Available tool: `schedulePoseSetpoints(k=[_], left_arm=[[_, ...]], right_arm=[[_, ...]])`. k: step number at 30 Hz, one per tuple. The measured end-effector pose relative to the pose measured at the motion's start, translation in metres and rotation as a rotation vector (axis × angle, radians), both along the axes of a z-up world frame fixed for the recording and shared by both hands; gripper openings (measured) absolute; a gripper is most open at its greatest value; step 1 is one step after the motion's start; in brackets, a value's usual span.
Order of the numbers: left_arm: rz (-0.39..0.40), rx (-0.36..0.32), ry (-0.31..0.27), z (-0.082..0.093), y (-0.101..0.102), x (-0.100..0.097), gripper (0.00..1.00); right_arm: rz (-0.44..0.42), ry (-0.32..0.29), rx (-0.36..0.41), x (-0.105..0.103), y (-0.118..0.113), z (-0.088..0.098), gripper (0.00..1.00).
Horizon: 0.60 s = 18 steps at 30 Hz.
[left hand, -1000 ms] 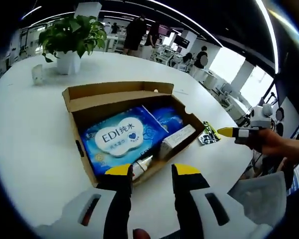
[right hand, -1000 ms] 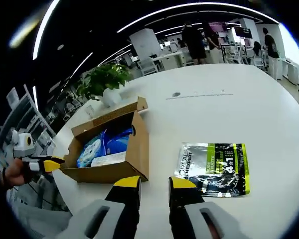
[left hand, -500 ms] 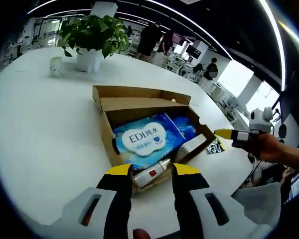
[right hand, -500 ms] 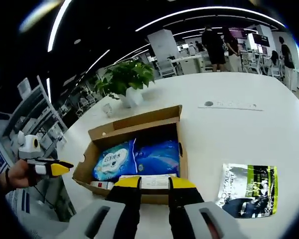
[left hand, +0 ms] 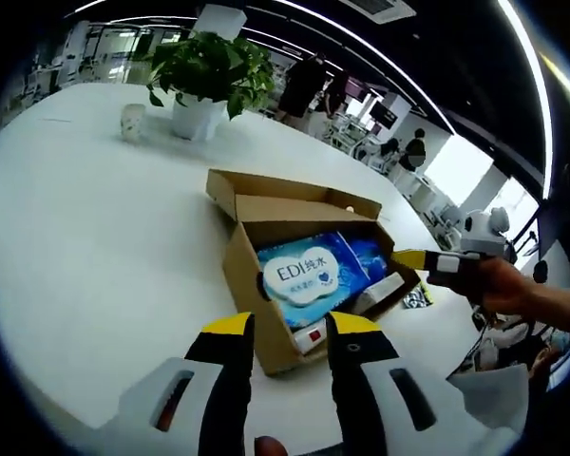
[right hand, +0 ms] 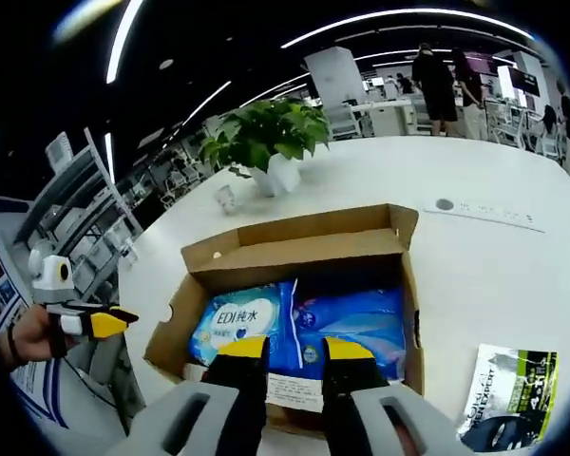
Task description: Operate the shoe box by opening the lid, removing the specified soft item, and placing it in the target area until the item is outside and the box remains undamaged.
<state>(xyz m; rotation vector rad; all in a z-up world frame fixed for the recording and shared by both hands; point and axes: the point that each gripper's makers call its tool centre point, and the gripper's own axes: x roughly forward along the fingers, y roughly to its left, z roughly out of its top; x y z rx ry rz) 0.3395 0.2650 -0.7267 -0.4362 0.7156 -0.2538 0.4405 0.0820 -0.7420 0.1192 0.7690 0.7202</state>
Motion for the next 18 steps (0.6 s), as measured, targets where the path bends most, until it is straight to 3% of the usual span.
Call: schedulePoseSetpoints(k=[9,18], left_arm=[[0.023,0.003,0.010,-0.003,0.012,-0.008,0.30],[0.004,0.028,-0.001,-0.001,0.011,-0.010,0.32]], right_arm=[[0.037,0.012,-0.011,0.002,0.021,-0.006,0.18],[0.039,0.035,-0.022,0.006,0.024,-0.015,0.18]])
